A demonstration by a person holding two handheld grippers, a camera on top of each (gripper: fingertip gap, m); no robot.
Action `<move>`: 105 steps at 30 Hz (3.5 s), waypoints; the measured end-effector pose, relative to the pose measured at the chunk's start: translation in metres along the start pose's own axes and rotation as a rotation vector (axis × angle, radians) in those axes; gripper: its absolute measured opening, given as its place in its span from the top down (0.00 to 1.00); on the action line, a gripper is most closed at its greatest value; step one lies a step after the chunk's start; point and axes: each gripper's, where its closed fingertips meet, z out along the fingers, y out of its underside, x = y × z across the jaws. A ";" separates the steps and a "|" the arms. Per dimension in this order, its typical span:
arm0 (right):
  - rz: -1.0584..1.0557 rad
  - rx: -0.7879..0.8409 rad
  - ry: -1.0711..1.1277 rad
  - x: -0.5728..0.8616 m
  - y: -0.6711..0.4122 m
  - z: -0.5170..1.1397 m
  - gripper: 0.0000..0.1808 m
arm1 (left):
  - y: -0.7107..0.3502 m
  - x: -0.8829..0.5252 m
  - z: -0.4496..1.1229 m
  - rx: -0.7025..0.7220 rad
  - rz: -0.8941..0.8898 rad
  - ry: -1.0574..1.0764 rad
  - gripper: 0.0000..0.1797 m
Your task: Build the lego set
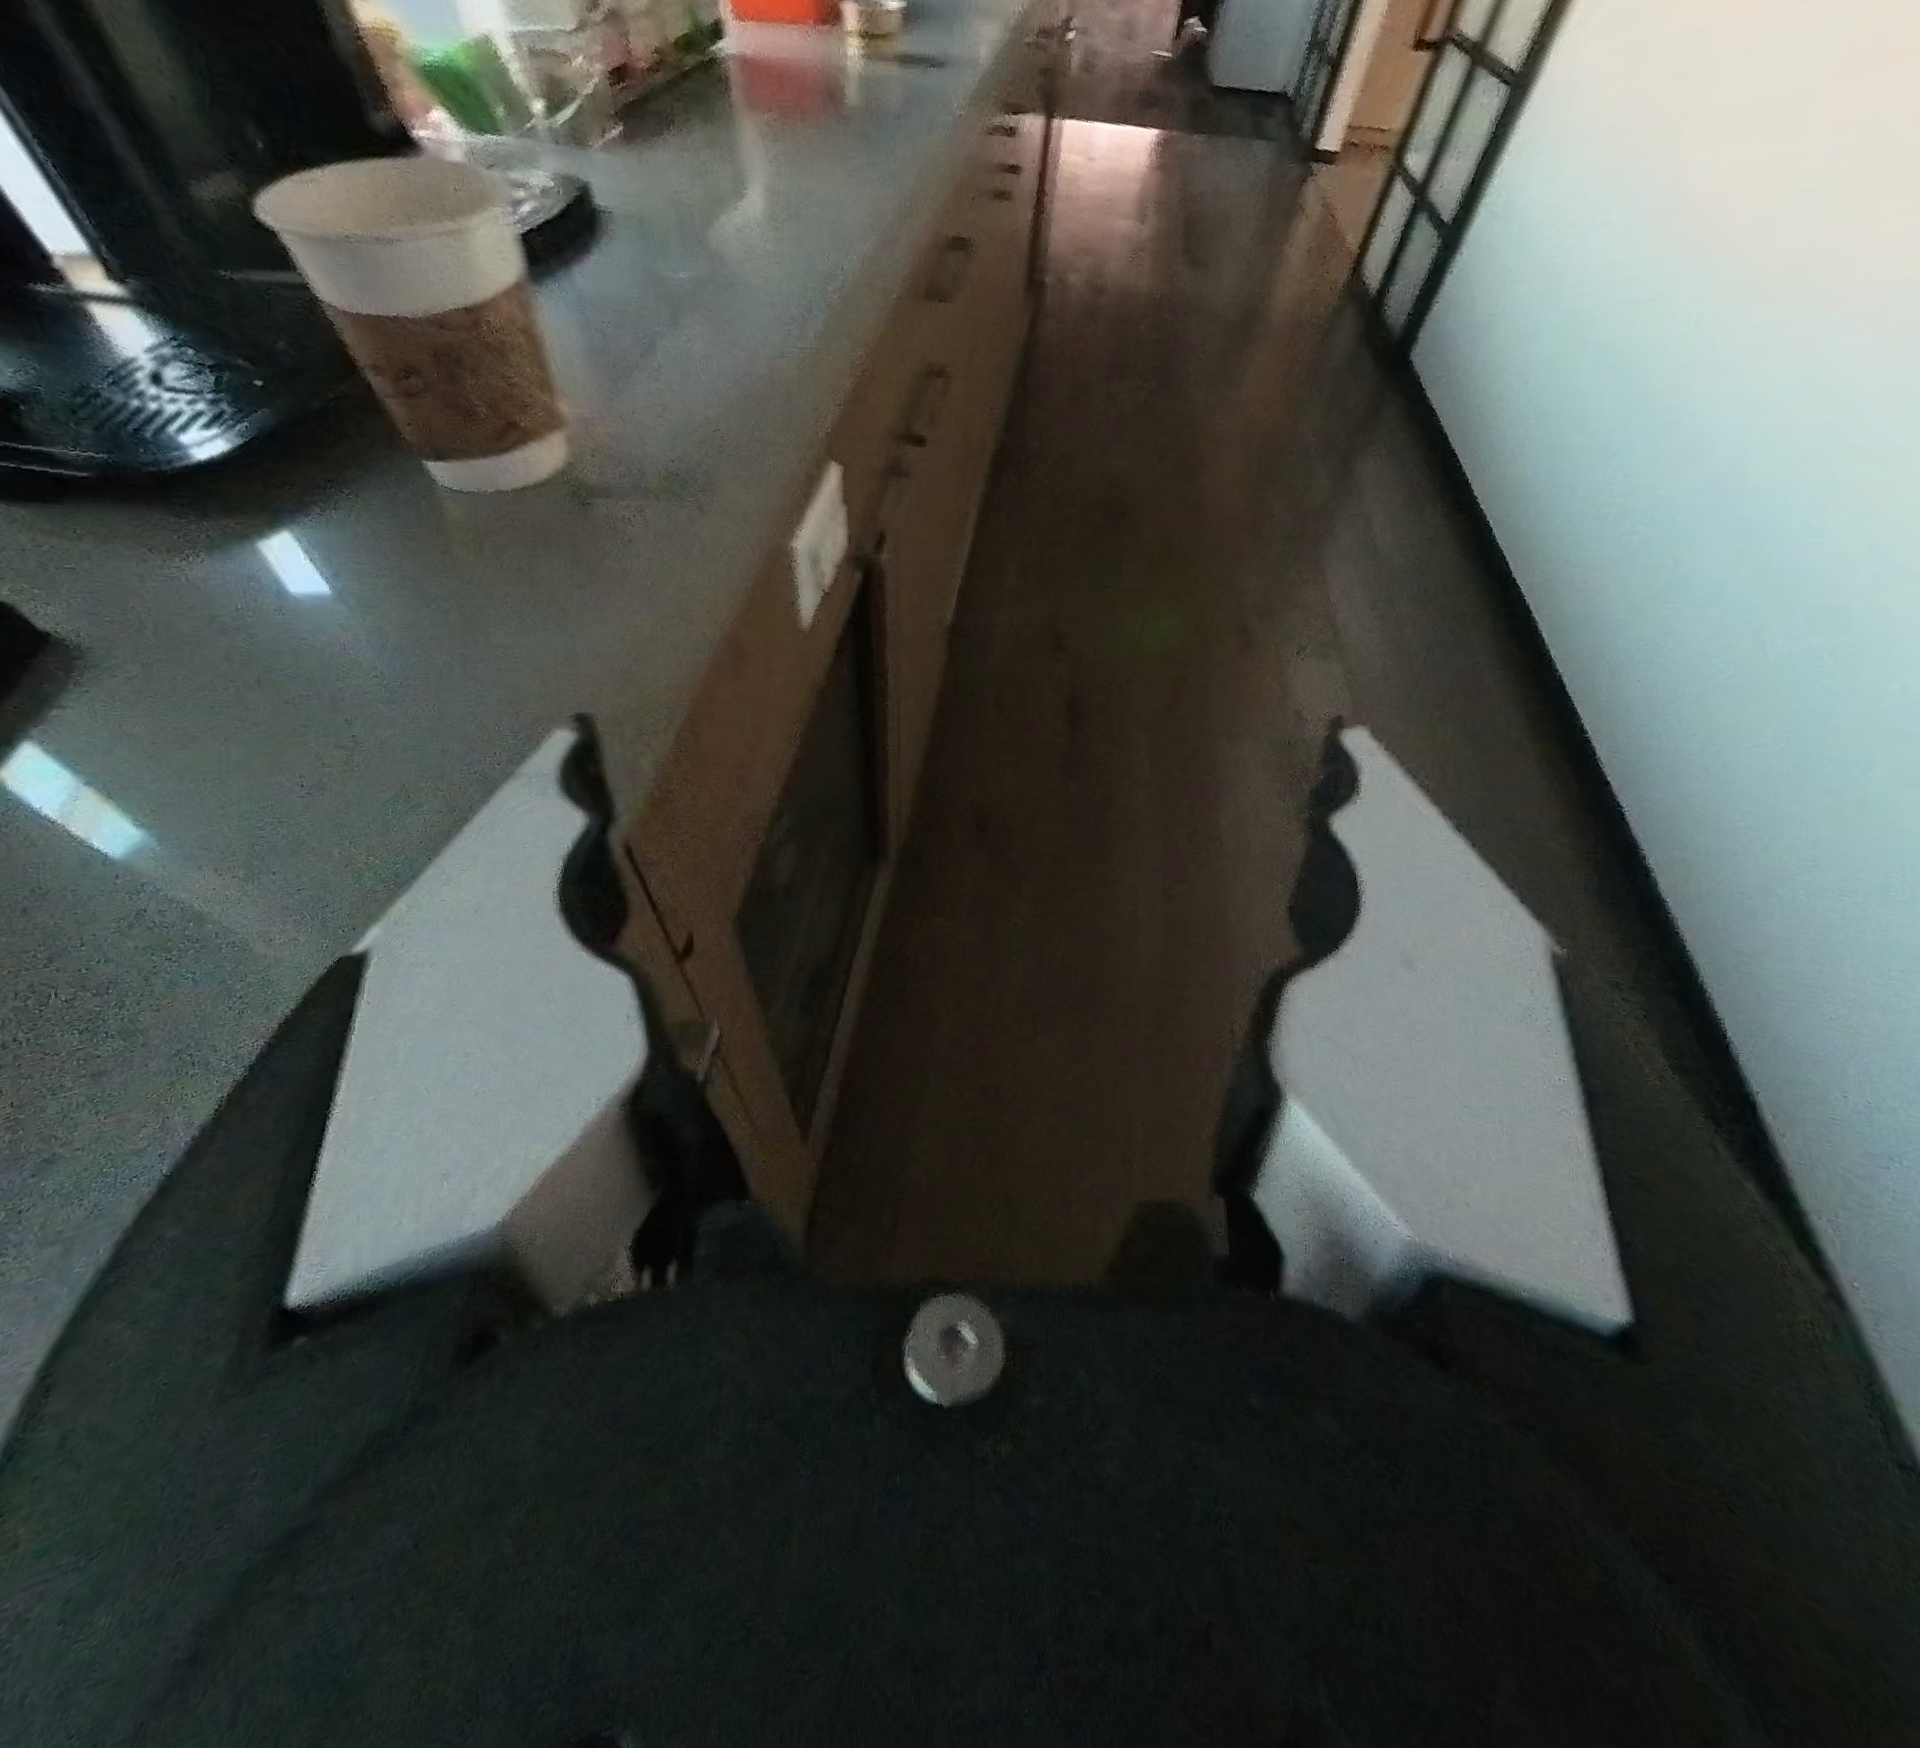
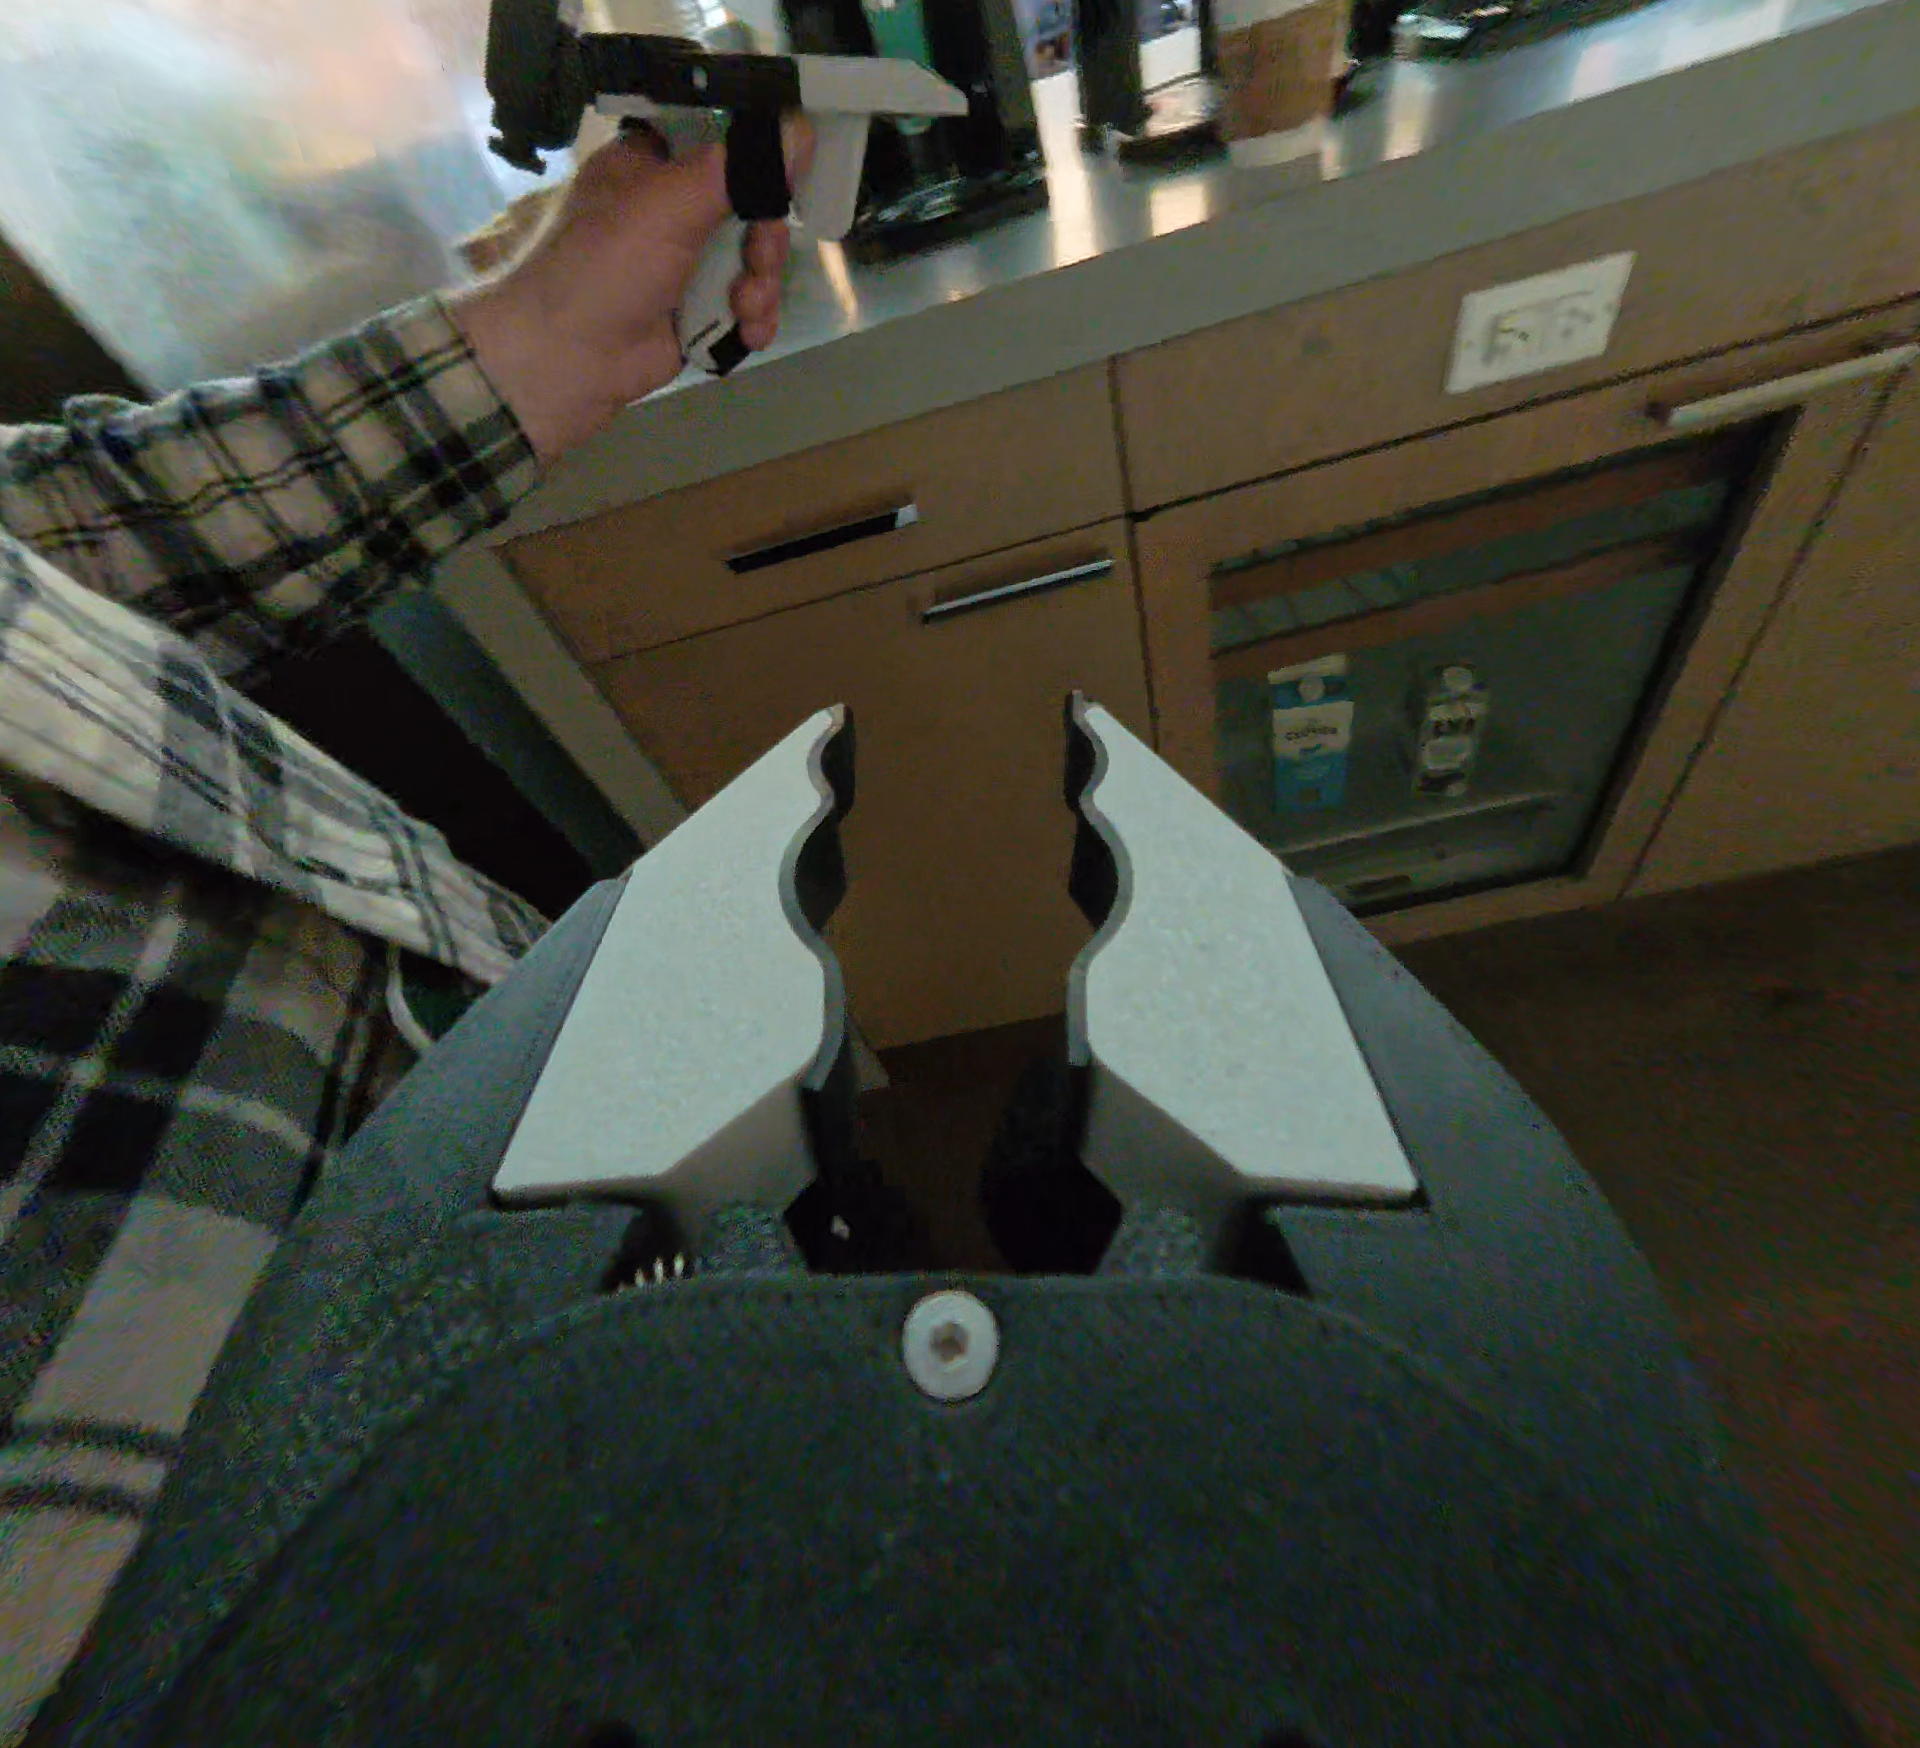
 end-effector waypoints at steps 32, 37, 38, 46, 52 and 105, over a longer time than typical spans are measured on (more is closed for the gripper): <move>-0.081 -0.033 -0.122 0.585 -0.210 0.167 0.80 | -0.132 -0.167 0.439 -0.011 -0.233 -0.230 0.49; -0.069 -0.014 -0.131 0.647 -0.237 0.210 0.77 | -0.166 -0.137 0.565 -0.039 -0.191 -0.094 0.49; -0.071 -0.011 -0.135 0.657 -0.242 0.219 0.77 | -0.172 -0.135 0.592 -0.040 -0.179 -0.075 0.49; -0.093 -0.041 -0.083 0.775 -0.289 0.295 0.73 | -0.231 -0.149 0.795 -0.045 -0.126 0.062 0.49; -0.119 -0.003 -0.014 0.866 -0.344 0.342 0.72 | -0.259 -0.171 0.905 -0.081 -0.099 0.086 0.49; -0.466 -0.509 -0.378 1.247 -0.433 0.663 0.62 | -0.316 -0.104 1.198 -0.198 -0.007 0.137 0.45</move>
